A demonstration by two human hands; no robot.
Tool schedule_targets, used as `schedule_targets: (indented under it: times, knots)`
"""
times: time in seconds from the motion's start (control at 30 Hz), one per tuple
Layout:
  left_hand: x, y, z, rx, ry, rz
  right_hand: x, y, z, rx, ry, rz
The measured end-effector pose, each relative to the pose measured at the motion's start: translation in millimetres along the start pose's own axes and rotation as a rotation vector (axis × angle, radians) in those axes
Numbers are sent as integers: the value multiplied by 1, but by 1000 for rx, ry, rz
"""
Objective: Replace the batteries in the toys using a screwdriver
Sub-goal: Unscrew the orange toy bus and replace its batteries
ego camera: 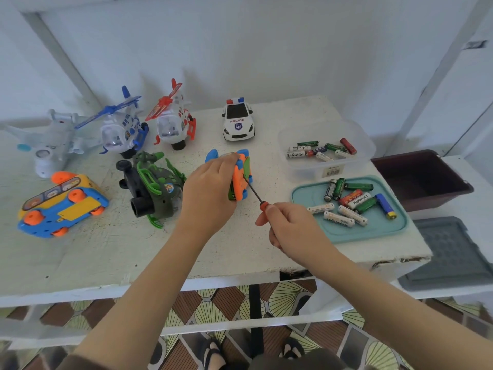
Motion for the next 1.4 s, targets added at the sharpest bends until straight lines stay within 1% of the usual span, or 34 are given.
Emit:
schedule_targets:
  times: [0.27, 0.4, 0.57, 0.73, 1.07, 1.2, 1.4]
  knots:
    - [9, 3, 7, 97, -85, -36, 1, 1, 13, 55, 33, -2]
    - [10, 7, 11, 99, -120, -43, 1, 4, 18, 56, -22, 17]
    - [7, 7, 6, 86, -71, 6, 4, 4, 14, 11, -79, 74]
    - [2, 6, 3, 38, -37, 19, 2, 4, 13, -16, -81, 79]
    - [12, 12, 9, 99, -114, -3, 0, 10, 36, -23, -200, 155]
    - [12, 13, 11, 91, -121, -1, 1, 9, 39, -33, -243, 175]
    - [11, 13, 8, 71, -95, 53, 6, 10, 38, -44, -323, 236]
Point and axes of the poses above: each hand's wrist, its own y-axis away from the middle knuckle, its own z-axis out of the palm, x = y × z, the point moved 8 cm from there along -y, towards the middle knuckle, and after that the axes turned 1 degree about y, right-handed, at the moved point
